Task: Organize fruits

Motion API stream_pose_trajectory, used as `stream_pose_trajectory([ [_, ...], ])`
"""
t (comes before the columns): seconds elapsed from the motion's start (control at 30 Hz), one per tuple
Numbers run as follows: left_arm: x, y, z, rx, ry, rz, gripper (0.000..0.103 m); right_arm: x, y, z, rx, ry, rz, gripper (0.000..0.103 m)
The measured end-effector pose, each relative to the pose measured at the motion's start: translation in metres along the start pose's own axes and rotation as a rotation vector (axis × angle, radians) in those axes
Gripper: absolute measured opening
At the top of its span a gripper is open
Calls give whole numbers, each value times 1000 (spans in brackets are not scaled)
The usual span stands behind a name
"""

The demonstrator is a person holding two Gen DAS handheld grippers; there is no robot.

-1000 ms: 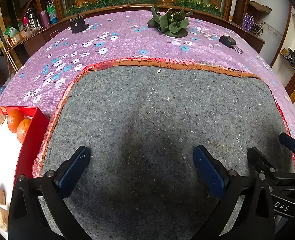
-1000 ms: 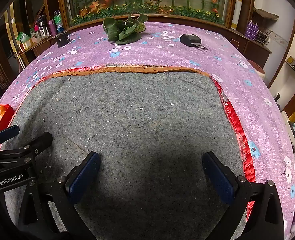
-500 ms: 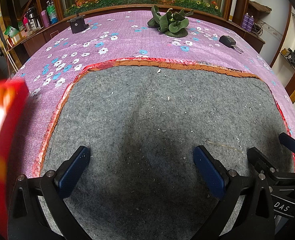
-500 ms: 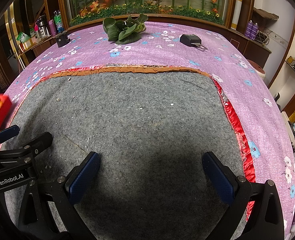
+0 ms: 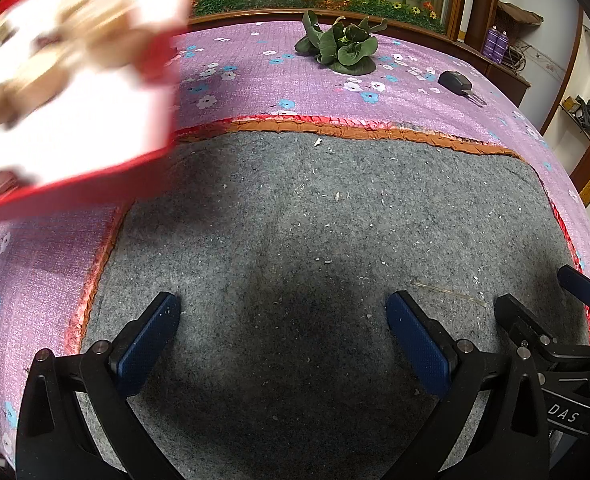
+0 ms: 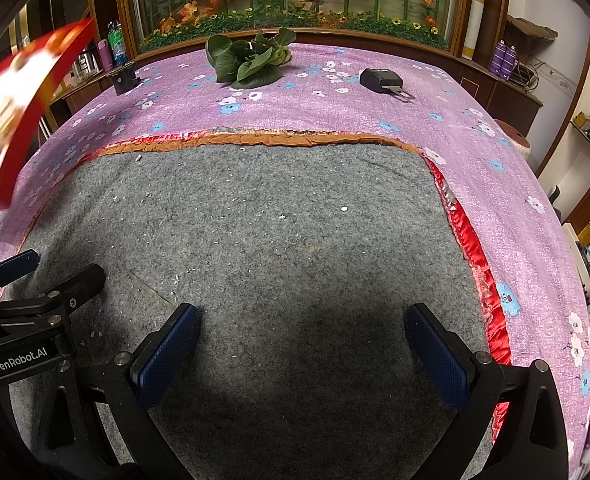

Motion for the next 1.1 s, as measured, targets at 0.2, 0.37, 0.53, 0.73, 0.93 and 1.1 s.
stream_pose_trajectory([
  [0.2, 0, 0, 0, 0, 0, 0, 103, 0, 0, 0, 0, 0, 0, 103],
  [0.37, 0, 0, 0, 0, 0, 0, 103, 0, 0, 1, 0, 0, 0, 103],
  [0.53, 1, 0, 0, 0, 1, 0, 103, 1, 0, 1, 1, 0, 0, 103],
  [0.73, -2, 3, 5, 0, 1, 0, 103, 1, 0, 2, -1, 0, 0, 103],
  [0.93, -2, 3, 1, -2, 1, -1, 103, 3, 1, 7, -1, 0, 0, 103],
  [1.1, 0, 4, 4, -1, 1, -1, 103, 1, 2, 3, 0, 0, 0, 103],
])
Point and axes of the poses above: each gripper's, at about its wrist camera, not at the fingertips, and z roughly against the way its jaws point, x to its right, y to its top, the point moved 4 cm from there along -z, roughly the way its jaws point, and after that the axes turned 8 degrees about -y, right-handed, at the moved point
